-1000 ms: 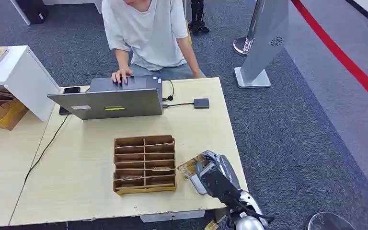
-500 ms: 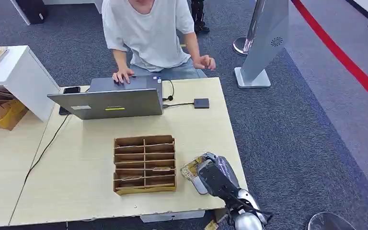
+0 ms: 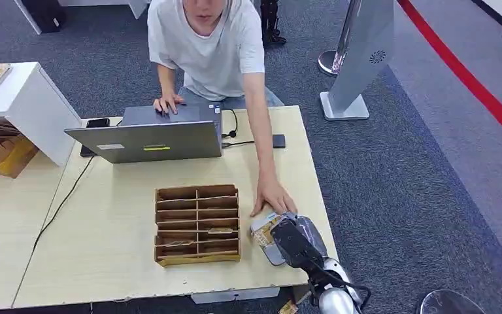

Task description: Pass the card to the sensor for recognition and then transmit it.

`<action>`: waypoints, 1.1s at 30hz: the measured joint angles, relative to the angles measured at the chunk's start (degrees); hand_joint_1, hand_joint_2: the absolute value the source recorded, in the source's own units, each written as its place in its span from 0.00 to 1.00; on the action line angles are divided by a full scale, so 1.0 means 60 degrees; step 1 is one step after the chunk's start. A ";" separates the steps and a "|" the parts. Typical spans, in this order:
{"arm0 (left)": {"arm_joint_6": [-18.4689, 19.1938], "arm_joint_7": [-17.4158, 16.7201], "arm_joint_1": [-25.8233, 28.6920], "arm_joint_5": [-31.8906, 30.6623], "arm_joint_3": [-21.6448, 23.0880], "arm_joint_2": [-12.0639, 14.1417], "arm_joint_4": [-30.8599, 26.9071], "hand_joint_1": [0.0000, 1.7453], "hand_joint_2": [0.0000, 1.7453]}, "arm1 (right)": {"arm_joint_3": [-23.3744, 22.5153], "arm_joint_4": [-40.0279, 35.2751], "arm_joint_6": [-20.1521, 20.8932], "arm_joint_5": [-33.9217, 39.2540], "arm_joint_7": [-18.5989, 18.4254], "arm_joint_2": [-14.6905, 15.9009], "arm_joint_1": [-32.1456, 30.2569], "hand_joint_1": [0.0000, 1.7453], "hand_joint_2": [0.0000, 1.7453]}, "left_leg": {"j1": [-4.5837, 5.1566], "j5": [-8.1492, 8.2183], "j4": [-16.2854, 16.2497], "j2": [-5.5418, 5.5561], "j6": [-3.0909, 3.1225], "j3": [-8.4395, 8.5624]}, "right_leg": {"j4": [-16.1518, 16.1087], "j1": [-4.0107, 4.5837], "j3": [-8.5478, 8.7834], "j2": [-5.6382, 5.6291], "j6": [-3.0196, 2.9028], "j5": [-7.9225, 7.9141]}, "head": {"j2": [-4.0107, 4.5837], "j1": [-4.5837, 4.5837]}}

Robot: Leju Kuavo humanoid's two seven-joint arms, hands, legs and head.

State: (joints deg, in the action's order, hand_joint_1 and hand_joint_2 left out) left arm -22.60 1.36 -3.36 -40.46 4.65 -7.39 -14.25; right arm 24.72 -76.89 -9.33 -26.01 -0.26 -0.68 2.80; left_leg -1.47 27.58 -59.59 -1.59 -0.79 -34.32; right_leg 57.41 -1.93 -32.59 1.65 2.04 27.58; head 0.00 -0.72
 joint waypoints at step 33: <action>-0.0004 -0.0087 0.0018 -0.0058 -0.0262 -0.0004 0.0000 0.00 0.00 | -0.0106 0.1614 -0.0040 -0.1421 -0.1027 -0.0291 0.0695 1.00 1.00 | 0.0000 -0.0001 -0.0001 0.0000 0.0000 0.0003 | 0.0000 0.0000 0.0003 0.0000 0.0000 -0.0001 | 0.0000 0.0000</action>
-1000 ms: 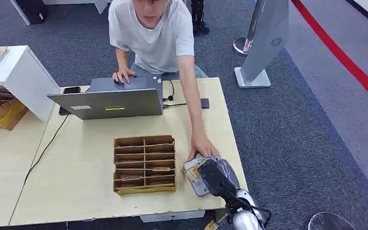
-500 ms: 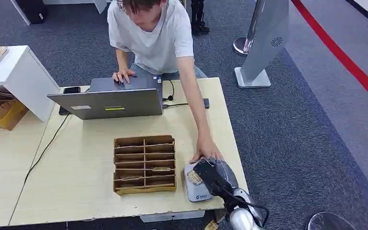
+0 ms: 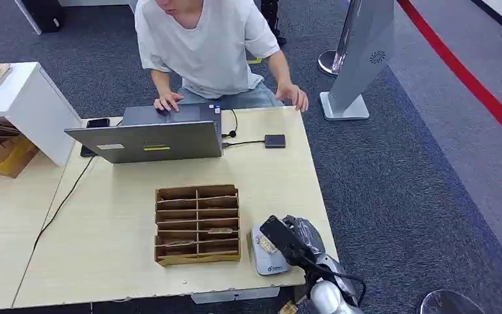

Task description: Pass the card to the sensor for recognition and then transmit it.

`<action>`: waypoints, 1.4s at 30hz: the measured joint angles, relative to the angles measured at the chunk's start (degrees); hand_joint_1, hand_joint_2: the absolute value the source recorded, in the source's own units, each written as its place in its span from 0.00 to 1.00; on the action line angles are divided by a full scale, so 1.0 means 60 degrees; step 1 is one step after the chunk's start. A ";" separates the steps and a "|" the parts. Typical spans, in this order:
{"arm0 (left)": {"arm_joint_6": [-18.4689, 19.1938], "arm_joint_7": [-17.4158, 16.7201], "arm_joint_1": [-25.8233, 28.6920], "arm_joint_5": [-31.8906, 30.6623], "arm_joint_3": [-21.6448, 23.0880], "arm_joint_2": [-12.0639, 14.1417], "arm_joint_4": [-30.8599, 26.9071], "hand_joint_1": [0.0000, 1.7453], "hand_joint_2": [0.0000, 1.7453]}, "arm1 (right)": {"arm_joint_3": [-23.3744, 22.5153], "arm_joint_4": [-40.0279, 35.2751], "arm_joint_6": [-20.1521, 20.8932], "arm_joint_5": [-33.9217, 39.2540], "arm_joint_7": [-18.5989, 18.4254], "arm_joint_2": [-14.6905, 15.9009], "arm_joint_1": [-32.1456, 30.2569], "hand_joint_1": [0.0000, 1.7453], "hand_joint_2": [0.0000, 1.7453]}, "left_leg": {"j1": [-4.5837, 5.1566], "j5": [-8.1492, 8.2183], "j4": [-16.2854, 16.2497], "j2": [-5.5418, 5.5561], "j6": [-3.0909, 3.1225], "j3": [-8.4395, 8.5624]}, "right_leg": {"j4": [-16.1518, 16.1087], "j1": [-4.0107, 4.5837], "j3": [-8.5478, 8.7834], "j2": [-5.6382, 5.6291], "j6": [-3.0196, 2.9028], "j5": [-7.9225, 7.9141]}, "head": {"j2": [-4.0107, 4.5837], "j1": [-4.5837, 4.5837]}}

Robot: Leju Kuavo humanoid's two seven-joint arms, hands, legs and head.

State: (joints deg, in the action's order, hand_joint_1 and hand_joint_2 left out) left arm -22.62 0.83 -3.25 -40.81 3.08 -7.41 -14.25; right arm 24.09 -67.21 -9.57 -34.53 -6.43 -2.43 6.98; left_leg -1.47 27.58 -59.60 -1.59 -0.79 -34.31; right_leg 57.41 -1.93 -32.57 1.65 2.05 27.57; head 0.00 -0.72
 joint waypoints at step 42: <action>0.0000 -0.0062 0.0001 -0.0127 -0.0135 -0.0007 0.0000 0.00 0.00 | 0.0018 0.0656 0.0000 -0.1045 -0.0470 -0.0226 0.0509 1.00 1.00 | 0.0000 0.0000 0.0000 -0.0001 0.0000 0.0039 | 0.0000 0.0000 0.0037 -0.0001 0.0000 0.0000 | 0.0000 0.0000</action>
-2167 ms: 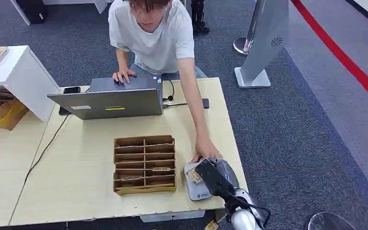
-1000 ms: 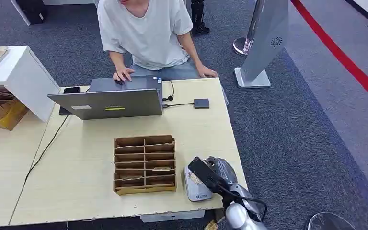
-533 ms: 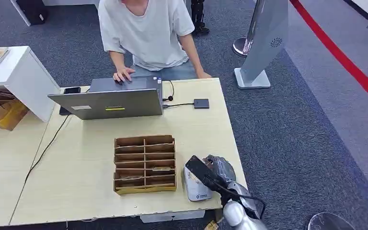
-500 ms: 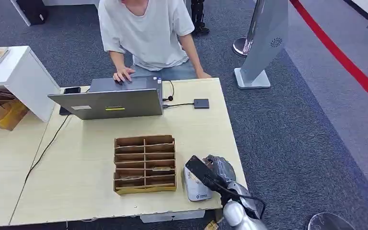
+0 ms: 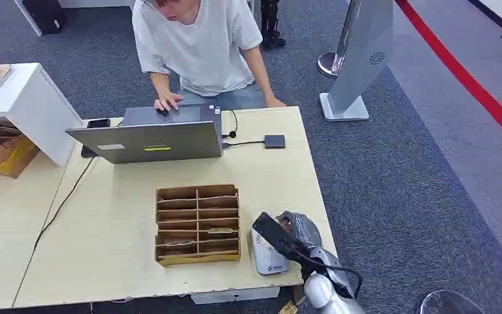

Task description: Pass the card to the sensor for recognition and then transmit it.

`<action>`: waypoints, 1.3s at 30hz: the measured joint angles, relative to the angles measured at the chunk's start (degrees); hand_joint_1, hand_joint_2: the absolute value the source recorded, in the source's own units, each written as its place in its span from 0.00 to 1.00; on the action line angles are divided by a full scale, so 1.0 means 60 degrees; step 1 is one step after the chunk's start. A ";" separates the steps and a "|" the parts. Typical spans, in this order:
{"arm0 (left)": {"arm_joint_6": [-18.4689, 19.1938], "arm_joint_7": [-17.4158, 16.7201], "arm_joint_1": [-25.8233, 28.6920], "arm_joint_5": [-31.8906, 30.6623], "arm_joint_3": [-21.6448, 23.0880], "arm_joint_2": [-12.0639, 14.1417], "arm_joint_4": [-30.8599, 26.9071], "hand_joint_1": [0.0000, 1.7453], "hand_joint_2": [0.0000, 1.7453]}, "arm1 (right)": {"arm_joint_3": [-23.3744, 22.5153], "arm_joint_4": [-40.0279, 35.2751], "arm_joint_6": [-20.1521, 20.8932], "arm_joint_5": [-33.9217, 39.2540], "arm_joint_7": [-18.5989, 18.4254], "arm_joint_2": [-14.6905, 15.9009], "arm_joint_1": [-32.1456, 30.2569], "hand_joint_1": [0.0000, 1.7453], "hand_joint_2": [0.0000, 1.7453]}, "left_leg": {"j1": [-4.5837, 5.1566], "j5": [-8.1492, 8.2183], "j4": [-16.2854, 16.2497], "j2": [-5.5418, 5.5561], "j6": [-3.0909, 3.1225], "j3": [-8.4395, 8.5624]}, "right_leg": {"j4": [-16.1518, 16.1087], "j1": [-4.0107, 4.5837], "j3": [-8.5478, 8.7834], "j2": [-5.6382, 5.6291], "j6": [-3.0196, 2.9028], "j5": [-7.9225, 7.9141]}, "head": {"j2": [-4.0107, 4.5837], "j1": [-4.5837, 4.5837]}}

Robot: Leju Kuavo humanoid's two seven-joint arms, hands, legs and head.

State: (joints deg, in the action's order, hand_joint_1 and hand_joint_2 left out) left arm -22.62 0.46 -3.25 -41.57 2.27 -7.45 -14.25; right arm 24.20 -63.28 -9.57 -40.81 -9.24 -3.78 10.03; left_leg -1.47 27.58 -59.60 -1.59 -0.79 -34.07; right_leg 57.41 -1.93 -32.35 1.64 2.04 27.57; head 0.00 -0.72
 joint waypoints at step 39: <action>-0.0098 0.0094 0.0053 -0.0277 -0.0426 -0.0058 0.0000 0.00 0.00 | -0.0226 -0.2619 -0.2229 -0.1282 0.1304 -0.0044 -0.1060 1.00 1.00 | 0.0000 0.0002 0.0000 0.0003 0.0000 -0.0006 | 0.0000 0.0000 -0.0006 0.0000 0.0001 0.0001 | 0.0000 0.0000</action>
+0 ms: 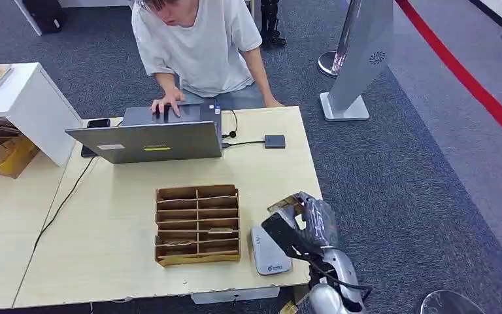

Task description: Pass the card to the sensor for recognition and then transmit it.

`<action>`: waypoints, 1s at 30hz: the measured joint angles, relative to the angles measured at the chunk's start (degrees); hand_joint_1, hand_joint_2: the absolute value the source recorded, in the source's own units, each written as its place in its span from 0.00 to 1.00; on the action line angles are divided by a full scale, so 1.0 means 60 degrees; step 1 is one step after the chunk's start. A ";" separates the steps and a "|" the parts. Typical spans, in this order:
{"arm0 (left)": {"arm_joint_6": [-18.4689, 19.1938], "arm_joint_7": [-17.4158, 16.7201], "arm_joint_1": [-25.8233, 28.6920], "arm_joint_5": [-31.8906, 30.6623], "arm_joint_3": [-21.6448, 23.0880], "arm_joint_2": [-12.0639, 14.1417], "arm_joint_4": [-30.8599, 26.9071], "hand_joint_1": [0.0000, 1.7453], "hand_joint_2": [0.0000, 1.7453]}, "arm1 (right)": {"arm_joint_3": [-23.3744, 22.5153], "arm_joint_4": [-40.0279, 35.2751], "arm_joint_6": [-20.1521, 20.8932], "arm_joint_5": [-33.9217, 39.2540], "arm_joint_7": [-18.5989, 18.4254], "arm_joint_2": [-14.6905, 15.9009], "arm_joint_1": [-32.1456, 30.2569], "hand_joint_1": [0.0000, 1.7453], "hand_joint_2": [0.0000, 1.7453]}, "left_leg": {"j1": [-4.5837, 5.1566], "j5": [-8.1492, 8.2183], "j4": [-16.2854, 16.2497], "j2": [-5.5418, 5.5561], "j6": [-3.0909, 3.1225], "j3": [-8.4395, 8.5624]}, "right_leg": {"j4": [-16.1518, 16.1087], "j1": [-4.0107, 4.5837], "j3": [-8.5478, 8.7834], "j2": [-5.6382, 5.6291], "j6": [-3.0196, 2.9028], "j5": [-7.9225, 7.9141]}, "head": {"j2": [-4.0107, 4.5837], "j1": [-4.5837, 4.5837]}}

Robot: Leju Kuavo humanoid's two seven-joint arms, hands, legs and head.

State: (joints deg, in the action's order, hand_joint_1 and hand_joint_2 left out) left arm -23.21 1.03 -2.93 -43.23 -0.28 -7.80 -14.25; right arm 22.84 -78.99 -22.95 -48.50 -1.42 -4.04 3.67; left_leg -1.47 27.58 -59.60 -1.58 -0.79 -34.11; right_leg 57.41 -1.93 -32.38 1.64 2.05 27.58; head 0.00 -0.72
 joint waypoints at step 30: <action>0.1982 0.0660 0.0345 0.1053 -0.1039 0.0099 0.0124 0.00 0.00 | 0.0200 -0.2736 -0.1578 0.0193 0.1462 -0.0011 -0.0955 1.00 1.00 | 0.0000 0.0003 0.0002 -0.0001 -0.0002 -0.0002 | 0.0000 0.0000 -0.0003 0.0000 -0.0005 0.0011 | 0.0000 -0.0004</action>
State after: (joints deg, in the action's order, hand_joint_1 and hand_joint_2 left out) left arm -11.32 4.98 -0.86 -36.91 -6.52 -7.21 -13.51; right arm 24.04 -95.41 -32.41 -47.34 7.35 -4.11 -2.06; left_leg -1.47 27.60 -59.58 -1.59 -0.81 -34.12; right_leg 57.41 -1.93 -32.40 1.64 2.02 27.65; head 0.00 -0.74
